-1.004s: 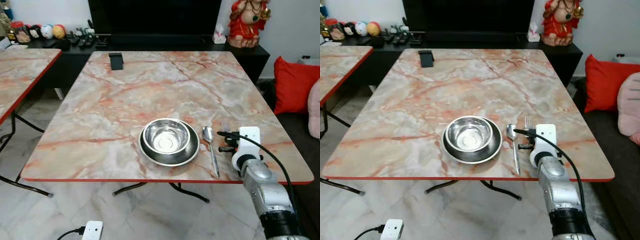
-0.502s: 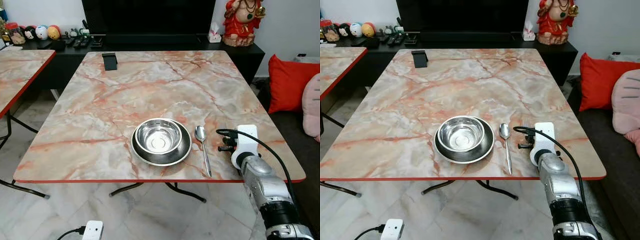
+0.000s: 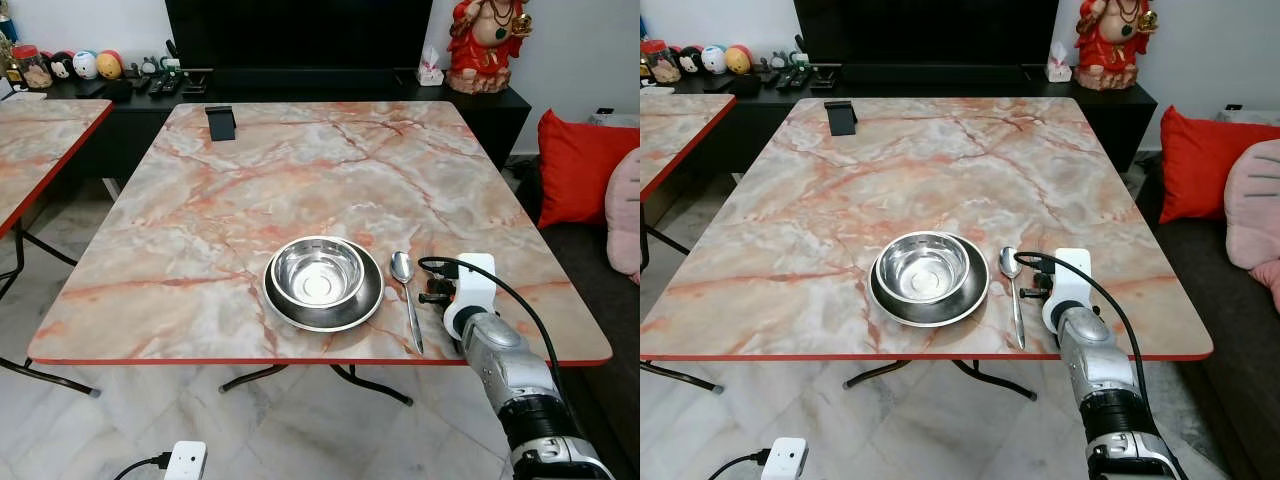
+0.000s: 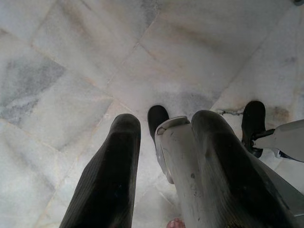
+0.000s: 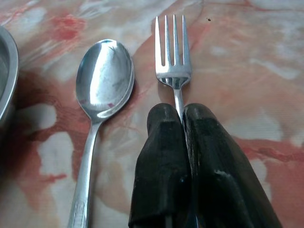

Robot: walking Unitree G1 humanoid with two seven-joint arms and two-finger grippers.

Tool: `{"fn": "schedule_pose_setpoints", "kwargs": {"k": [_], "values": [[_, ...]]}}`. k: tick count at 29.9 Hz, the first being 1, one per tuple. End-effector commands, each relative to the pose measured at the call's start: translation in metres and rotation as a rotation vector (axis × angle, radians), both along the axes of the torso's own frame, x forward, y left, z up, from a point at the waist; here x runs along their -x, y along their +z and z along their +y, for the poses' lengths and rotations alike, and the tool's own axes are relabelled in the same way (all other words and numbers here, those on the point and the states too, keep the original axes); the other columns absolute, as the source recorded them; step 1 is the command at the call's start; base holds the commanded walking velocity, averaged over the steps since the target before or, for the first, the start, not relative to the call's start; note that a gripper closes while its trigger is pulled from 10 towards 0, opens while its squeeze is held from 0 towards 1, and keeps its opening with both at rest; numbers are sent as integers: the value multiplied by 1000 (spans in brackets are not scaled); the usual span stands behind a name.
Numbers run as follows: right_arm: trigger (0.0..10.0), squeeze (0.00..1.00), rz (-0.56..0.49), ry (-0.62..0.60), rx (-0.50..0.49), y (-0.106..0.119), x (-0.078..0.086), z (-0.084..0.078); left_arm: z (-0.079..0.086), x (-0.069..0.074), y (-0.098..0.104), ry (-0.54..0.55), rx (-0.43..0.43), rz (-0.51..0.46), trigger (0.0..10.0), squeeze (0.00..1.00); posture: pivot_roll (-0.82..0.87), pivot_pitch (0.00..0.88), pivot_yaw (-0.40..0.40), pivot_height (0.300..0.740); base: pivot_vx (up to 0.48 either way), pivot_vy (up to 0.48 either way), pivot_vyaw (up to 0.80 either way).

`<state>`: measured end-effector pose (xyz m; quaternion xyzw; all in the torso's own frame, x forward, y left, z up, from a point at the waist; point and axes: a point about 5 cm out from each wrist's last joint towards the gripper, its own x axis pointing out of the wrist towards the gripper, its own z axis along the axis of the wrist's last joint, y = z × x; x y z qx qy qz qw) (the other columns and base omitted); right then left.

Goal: Setting the table

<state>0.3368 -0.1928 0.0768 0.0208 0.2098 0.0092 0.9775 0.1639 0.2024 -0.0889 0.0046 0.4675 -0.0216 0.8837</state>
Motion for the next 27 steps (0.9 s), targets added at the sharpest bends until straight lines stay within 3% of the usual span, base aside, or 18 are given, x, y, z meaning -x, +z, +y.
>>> {"fn": "schedule_pose_setpoints", "kwargs": {"k": [1,15,23,24,26,27], "values": [[10000,0,-9,-10,-15,2,-3,1,2,3,-1,3,-5,19,10000,0,-4,0,-5,736,0,0,0],[10000,0,11,-25,-14,-6,-1,1,1,3,-1,3,-3,19,10000,0,-3,0,-7,736,0,0,0],[10000,0,13,-13,-27,-8,-2,8,1,3,-1,3,-5,19,10000,0,-1,0,-7,736,0,0,0],[10000,431,11,-9,-35,-8,-2,9,1,3,-1,2,-5,19,10000,0,-1,0,-7,736,0,0,0],[10000,431,9,-9,-37,-8,-2,10,1,3,-1,2,-5,19,10000,0,-1,0,-7,736,0,0,0],[10000,976,8,-7,-37,-8,-2,10,1,3,-1,2,-5,19,10000,0,-1,0,-7,736,0,0,0]]}}
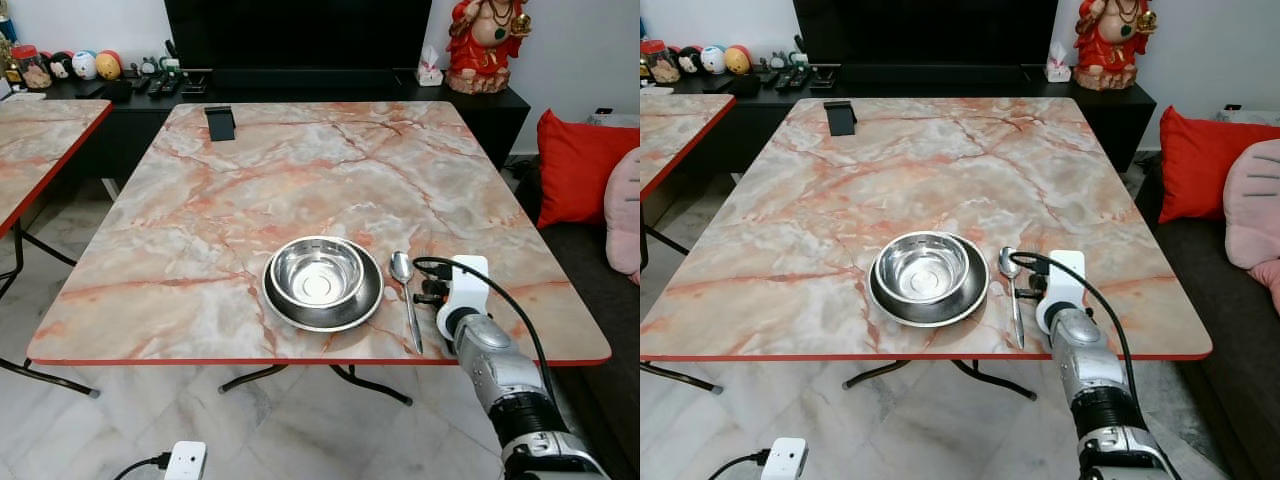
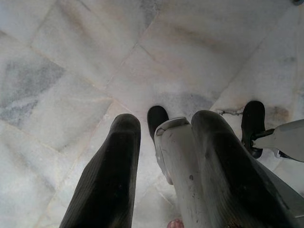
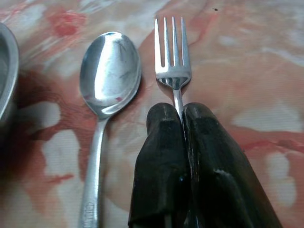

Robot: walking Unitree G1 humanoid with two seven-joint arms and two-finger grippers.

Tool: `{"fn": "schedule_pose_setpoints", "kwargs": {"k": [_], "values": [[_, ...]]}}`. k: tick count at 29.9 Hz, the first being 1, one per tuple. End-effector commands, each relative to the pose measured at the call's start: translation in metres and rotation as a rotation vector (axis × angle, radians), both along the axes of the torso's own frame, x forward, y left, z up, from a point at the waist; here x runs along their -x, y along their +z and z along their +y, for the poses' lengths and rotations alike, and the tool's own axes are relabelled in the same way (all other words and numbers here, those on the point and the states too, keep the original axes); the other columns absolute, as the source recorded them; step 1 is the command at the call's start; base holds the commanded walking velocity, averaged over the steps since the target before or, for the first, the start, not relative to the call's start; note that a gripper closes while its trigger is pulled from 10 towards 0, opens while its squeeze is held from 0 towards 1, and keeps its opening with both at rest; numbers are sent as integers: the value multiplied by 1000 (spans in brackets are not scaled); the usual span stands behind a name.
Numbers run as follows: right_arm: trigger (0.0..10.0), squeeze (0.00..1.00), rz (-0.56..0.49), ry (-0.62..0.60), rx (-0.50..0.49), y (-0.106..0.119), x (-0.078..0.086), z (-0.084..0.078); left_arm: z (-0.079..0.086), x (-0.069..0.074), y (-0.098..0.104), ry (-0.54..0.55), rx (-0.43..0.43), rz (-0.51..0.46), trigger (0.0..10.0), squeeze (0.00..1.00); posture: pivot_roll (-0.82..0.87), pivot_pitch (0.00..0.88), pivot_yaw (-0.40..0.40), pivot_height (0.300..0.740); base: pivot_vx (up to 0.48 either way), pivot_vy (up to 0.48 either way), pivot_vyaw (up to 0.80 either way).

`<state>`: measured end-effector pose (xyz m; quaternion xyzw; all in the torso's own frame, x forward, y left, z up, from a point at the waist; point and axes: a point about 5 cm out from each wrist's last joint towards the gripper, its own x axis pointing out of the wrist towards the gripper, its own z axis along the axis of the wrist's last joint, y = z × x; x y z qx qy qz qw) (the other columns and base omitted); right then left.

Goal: Setting the table

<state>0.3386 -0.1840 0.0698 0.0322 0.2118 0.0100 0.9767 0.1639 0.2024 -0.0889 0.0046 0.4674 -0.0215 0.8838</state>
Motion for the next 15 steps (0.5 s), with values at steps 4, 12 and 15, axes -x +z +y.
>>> {"fn": "schedule_pose_setpoints", "kwargs": {"k": [4,12,15], "values": [[10000,1000,3,-4,-8,-1,-1,0,1,3,-2,1,-4,19,10000,0,-1,0,-8,736,0,0,0],[10000,1000,3,-6,-2,0,-1,0,1,3,-1,2,-3,18,10000,0,-2,0,-8,736,0,0,0],[10000,1000,2,-9,0,0,-1,0,1,3,-1,1,-4,18,10000,0,-1,0,-8,736,0,0,0]]}}
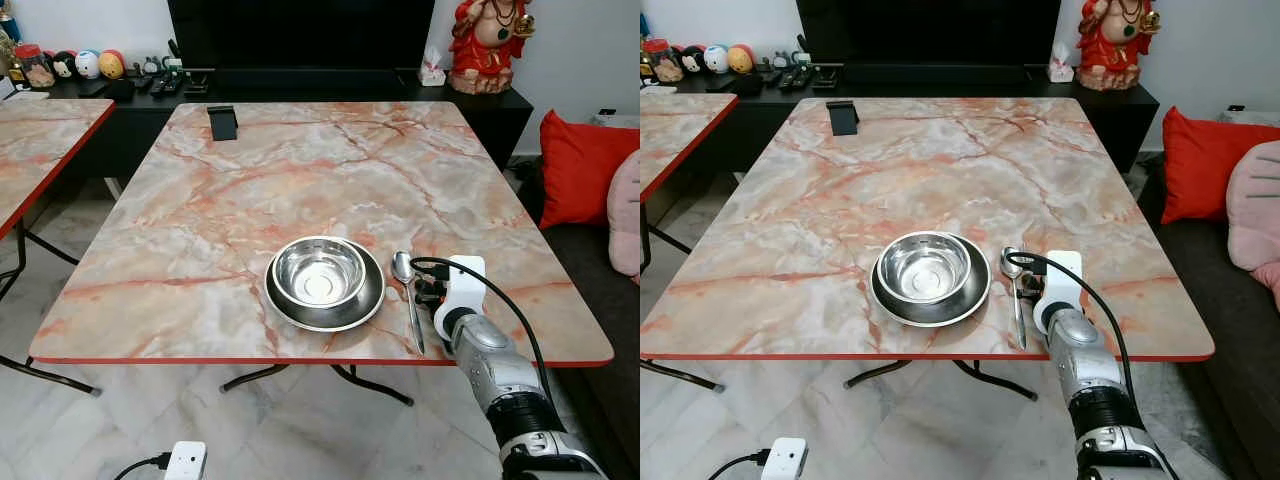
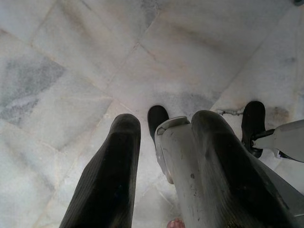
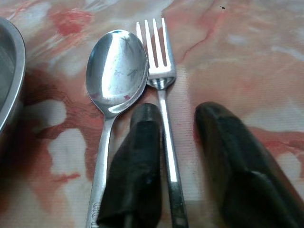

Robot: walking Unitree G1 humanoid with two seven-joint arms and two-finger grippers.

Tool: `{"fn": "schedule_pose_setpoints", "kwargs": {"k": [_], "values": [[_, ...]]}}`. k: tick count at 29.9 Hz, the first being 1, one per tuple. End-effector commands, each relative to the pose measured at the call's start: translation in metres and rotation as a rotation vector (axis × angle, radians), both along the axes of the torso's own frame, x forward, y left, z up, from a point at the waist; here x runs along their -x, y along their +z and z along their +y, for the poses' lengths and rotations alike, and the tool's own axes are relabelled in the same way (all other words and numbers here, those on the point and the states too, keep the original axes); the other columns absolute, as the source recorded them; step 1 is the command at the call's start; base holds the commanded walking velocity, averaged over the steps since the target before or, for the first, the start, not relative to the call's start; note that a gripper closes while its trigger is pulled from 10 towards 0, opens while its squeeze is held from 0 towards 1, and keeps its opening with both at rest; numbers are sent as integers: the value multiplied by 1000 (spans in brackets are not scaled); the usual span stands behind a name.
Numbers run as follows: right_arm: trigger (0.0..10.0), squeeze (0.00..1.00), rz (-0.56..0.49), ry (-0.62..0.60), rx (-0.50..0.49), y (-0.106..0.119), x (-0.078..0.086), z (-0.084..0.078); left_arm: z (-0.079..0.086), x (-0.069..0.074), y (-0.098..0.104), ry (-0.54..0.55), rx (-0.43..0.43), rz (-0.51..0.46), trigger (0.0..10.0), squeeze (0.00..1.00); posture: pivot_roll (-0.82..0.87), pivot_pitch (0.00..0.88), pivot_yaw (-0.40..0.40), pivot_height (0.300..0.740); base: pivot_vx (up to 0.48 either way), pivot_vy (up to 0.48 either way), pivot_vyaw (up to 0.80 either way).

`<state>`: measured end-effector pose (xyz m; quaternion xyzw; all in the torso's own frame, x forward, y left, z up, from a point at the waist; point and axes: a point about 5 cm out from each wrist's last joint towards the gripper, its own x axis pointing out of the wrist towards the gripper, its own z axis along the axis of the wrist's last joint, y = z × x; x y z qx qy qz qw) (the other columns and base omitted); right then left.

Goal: Setting the table

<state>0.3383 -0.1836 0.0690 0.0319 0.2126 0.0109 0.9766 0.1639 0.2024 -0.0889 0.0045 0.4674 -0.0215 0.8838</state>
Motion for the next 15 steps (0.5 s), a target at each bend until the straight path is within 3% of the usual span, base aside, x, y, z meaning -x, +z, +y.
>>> {"fn": "schedule_pose_setpoints", "kwargs": {"k": [1,2,15], "values": [[10000,765,-1,-10,1,1,-2,-1,1,3,-1,0,-4,18,10000,0,-1,0,-8,736,0,0,0],[10000,12,-2,-10,1,1,-2,-1,1,3,-1,0,-4,18,10000,0,-1,0,-8,736,0,0,0],[10000,0,7,-24,50,-1,0,-6,1,4,-2,-3,-1,20,10000,0,-2,0,-7,736,0,0,0]]}}
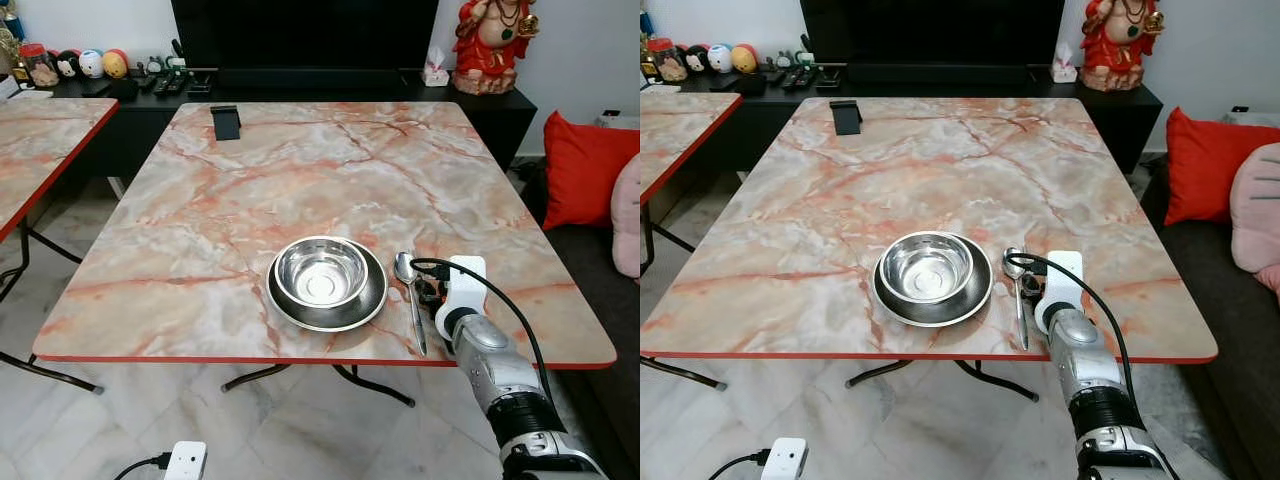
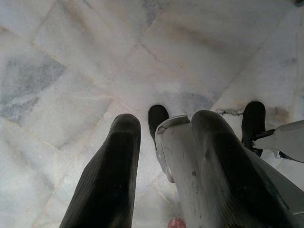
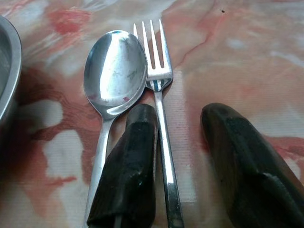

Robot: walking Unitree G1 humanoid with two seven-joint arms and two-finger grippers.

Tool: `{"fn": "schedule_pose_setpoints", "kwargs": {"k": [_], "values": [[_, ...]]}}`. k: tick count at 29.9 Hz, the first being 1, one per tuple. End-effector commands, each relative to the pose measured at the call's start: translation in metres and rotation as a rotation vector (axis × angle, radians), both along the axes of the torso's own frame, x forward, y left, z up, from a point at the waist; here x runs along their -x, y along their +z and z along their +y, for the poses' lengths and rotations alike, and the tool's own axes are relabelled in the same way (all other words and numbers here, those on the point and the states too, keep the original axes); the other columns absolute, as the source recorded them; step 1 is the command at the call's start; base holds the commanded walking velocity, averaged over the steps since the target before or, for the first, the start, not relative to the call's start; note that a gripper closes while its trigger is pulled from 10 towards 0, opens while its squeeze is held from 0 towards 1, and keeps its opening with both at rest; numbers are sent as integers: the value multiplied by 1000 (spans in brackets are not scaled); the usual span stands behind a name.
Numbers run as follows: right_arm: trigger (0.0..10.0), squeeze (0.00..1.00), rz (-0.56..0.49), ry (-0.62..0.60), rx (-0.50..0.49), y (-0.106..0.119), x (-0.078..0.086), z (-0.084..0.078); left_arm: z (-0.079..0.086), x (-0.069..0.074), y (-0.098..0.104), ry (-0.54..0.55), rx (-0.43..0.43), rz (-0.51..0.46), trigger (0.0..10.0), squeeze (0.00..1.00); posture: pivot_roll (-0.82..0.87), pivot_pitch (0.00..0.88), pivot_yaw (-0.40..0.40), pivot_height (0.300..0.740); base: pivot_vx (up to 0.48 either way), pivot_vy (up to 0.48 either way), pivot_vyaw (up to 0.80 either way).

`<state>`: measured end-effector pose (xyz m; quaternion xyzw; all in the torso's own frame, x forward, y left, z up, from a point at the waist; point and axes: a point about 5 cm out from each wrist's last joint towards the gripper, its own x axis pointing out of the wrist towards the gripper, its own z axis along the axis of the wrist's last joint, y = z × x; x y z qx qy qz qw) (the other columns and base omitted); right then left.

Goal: Setting the table

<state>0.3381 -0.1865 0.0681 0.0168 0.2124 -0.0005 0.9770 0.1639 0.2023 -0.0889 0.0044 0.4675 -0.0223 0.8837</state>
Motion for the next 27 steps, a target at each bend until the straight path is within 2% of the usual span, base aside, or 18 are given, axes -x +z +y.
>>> {"fn": "schedule_pose_setpoints", "kwargs": {"k": [1,18,27], "values": [[10000,0,9,-10,21,0,0,-4,1,4,-2,-2,-2,19,10000,0,-2,0,-7,736,0,0,0],[10000,0,33,-50,57,-4,1,-11,1,4,-2,-1,-1,20,10000,0,-3,0,-6,736,0,0,0],[10000,0,-5,-77,42,2,-1,-12,2,3,-1,0,-2,20,10000,0,-2,0,-5,736,0,0,0]]}}
